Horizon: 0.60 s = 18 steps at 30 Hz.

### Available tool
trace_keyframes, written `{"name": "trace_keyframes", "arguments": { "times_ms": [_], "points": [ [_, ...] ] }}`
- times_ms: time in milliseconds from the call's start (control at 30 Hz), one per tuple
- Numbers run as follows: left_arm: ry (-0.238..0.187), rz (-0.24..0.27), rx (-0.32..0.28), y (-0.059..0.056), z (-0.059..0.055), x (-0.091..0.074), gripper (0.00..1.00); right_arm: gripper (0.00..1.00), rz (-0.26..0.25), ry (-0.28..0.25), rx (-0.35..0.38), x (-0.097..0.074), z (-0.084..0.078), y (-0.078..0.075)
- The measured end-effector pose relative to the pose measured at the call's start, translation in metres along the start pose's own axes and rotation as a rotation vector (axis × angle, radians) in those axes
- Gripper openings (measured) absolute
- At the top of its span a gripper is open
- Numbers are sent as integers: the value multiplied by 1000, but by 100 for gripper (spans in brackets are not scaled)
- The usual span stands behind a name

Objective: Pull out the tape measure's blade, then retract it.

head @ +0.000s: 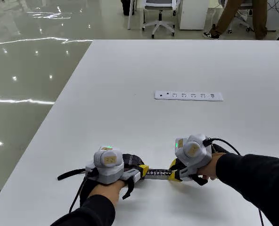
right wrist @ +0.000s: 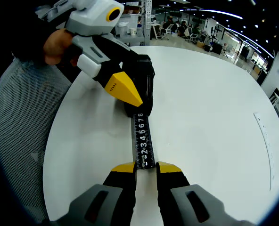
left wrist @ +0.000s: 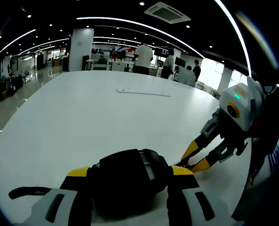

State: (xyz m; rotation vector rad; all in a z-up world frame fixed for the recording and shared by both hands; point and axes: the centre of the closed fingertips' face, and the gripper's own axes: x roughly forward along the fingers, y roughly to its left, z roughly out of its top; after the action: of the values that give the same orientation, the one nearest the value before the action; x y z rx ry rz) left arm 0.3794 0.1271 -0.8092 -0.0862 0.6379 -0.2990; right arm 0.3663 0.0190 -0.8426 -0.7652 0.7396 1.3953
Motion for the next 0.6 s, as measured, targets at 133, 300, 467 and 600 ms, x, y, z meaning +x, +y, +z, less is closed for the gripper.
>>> {"name": "trace_keyframes", "arguments": {
  "times_ms": [133,300,467,600],
  "points": [
    [1,-2,0,0,0,0,60,11,1,0,0,0,1,0],
    [2,-5,-1,0,0,0,60,11,5,-2,6,2,4,1],
    [3,-8,-3,0,0,-1,60,11,7,-5,2,4,7,1],
    [3,-8,-4,0,0,-1,60,11,7,-6,-3,5,9,1]
  ]
}}
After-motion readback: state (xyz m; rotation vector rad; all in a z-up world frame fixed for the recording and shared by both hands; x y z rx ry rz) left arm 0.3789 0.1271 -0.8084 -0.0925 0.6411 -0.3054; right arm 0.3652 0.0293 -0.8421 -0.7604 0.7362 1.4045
